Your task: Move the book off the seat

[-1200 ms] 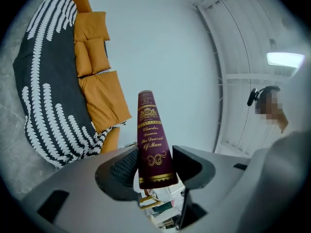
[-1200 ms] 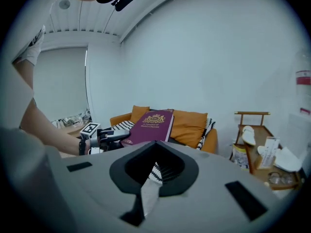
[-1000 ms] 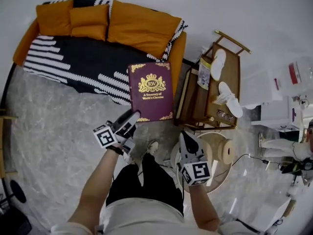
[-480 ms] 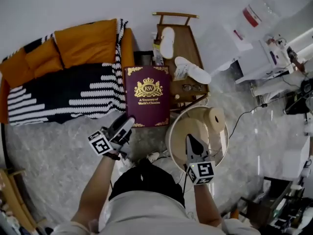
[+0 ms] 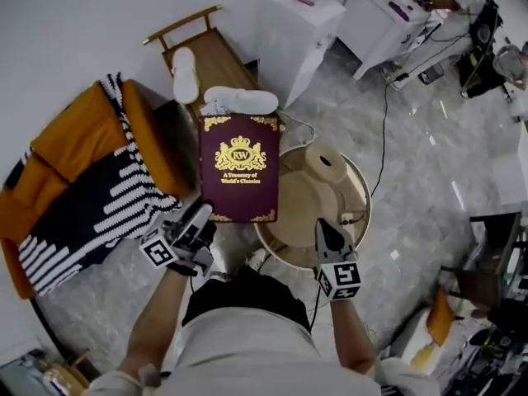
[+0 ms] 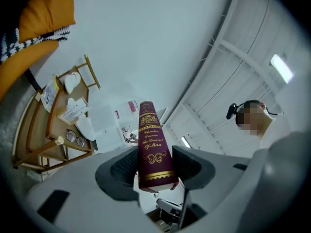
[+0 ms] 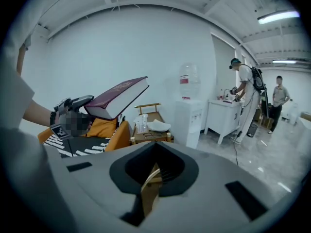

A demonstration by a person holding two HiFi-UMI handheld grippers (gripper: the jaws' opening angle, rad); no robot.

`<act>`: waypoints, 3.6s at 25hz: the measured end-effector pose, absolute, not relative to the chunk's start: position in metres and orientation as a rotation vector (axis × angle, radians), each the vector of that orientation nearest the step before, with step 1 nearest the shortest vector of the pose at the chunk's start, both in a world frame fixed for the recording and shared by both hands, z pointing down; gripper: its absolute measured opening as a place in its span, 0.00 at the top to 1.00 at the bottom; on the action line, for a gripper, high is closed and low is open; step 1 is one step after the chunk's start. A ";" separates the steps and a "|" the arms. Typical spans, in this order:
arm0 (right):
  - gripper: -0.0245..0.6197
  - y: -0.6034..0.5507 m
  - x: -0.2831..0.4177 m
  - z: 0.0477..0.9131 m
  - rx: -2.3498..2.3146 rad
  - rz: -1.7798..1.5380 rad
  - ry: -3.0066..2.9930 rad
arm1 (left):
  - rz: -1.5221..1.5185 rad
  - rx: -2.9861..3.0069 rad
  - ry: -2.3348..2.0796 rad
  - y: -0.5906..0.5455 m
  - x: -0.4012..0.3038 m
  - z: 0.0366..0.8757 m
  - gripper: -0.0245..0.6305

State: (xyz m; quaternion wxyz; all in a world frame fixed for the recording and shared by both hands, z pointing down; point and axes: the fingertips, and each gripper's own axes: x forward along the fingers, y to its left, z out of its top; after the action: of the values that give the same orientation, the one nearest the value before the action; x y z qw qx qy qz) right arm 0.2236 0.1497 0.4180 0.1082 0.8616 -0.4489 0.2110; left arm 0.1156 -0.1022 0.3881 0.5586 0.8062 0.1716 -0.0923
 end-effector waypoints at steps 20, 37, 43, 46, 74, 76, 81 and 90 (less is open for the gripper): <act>0.93 0.270 0.180 0.414 2.994 0.757 -0.633 | 0.236 1.558 0.883 0.072 0.222 0.415 0.64; 0.93 0.258 0.190 0.450 2.946 0.825 -0.656 | 0.238 1.552 0.735 0.049 0.249 0.472 0.64; 0.93 0.275 0.214 0.488 2.891 0.858 -0.705 | 0.217 1.587 0.625 0.051 0.274 0.530 0.64; 0.93 0.286 0.222 0.506 2.874 0.877 -0.714 | 0.205 1.596 0.579 0.053 0.279 0.562 0.64; 0.93 0.299 0.245 0.649 2.811 1.002 -0.851 | 0.318 1.671 0.317 0.074 0.285 0.787 0.64; 0.93 0.301 0.246 0.651 2.816 1.004 -0.844 | 0.341 1.693 0.306 0.077 0.283 0.794 0.64; 0.93 0.297 0.244 0.659 2.819 1.017 -0.848 | 0.423 1.749 0.314 0.076 0.271 0.813 0.64; 0.93 0.302 0.243 0.667 2.832 1.024 -0.832 | 0.491 1.761 0.293 0.076 0.265 0.834 0.65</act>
State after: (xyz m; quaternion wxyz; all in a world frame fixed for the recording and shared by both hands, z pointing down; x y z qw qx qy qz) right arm 0.2434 0.3023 0.6667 0.0088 0.9063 -0.2664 0.3279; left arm 0.2648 0.0759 0.8340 0.6010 0.7601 0.1266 0.2121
